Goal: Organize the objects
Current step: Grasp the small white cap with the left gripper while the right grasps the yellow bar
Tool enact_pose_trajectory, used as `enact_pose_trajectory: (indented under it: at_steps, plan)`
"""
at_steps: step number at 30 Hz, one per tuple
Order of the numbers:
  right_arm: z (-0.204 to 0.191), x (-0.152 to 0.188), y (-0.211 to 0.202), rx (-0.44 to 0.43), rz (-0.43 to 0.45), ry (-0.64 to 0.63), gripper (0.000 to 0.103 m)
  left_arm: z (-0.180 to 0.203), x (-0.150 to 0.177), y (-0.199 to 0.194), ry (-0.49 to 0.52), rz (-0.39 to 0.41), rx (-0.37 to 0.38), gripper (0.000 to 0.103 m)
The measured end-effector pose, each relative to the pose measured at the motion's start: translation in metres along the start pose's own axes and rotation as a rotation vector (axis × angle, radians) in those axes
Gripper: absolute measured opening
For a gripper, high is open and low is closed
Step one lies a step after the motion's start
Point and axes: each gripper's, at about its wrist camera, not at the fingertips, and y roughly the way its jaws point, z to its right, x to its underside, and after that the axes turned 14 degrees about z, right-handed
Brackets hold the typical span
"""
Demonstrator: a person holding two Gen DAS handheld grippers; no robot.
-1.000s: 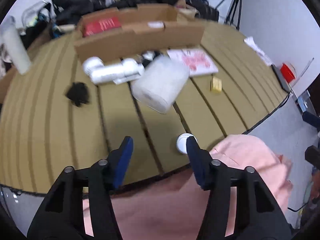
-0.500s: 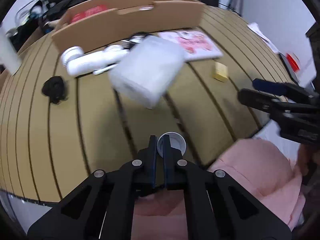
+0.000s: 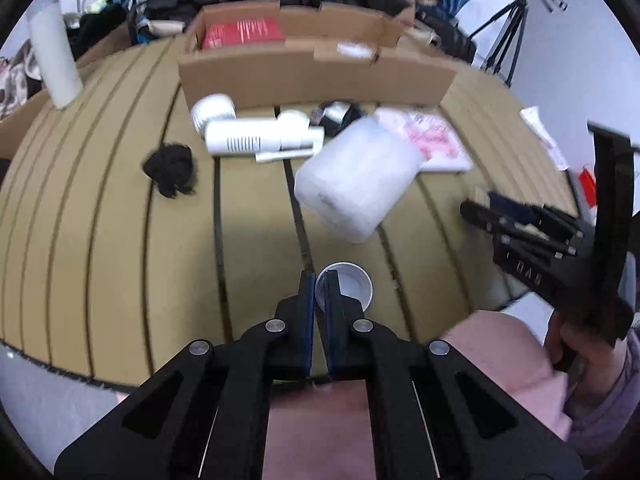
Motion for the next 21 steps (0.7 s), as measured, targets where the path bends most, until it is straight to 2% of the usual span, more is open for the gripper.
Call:
enact_pose_trajectory:
  at_steps: [6, 10, 14, 21]
  plan:
    - [-0.006, 0.003, -0.09, -0.042, 0.072, 0.029, 0.039, 0.008, 0.005, -0.087, -0.022, 0.13, 0.041, 0.001]
    - [-0.014, 0.017, -0.141, -0.108, 0.112, 0.068, 0.039, 0.018, 0.02, -0.127, -0.022, 0.177, 0.061, 0.001]
    - [-0.028, 0.025, -0.171, -0.128, 0.14, 0.039, 0.039, 0.02, 0.031, -0.141, -0.015, 0.184, 0.07, 0.001]
    - [-0.035, 0.014, -0.181, -0.15, 0.17, 0.032, 0.039, 0.011, 0.023, -0.145, -0.037, 0.205, 0.074, 0.001]
